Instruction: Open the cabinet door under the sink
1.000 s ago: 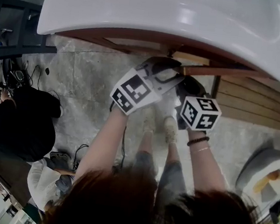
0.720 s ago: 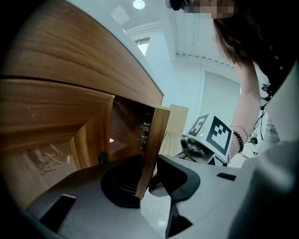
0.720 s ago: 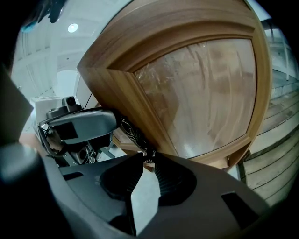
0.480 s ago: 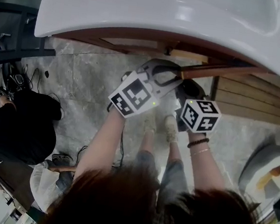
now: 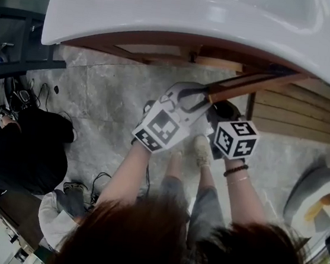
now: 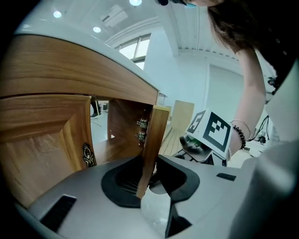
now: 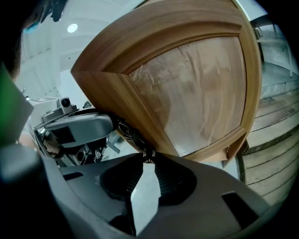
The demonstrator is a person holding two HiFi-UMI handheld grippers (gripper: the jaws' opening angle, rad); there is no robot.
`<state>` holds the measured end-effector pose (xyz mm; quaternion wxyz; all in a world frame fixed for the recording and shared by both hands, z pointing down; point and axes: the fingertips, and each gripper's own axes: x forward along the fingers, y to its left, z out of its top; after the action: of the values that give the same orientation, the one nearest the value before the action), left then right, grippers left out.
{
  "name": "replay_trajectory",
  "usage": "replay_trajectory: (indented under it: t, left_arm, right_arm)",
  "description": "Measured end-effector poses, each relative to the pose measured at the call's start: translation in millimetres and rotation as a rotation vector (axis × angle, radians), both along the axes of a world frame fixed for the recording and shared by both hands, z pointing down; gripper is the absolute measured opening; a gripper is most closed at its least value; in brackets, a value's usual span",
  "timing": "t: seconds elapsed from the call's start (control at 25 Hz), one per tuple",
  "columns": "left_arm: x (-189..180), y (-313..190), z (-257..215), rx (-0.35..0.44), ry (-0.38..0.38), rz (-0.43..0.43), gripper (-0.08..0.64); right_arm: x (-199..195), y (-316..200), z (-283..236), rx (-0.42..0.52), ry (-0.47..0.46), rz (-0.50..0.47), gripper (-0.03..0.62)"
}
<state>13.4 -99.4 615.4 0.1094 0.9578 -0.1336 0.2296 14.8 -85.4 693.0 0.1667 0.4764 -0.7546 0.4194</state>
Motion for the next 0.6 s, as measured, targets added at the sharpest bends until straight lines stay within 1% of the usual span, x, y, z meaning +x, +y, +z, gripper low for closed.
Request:
replay_trajectory:
  t: [0.12, 0.28, 0.52, 0.6]
  left_arm:
    - [1, 8, 0, -0.005, -0.009, -0.021, 0.104]
    - [4, 21, 0, -0.013, -0.014, -0.048, 0.104]
    - [10, 40, -2, -0.024, 0.017, -0.136, 0.104]
    - [14, 49, -2, -0.027, 0.016, -0.145, 0.104]
  right_arm:
    - [2, 8, 0, 0.000, 0.003, -0.028, 0.087]
    - [6, 20, 0, 0.004, 0.016, -0.098, 0.087]
    - [14, 40, 0, 0.001, 0.019, -0.117, 0.087]
    - [18, 48, 0, 0.002, 0.023, -0.135, 0.087]
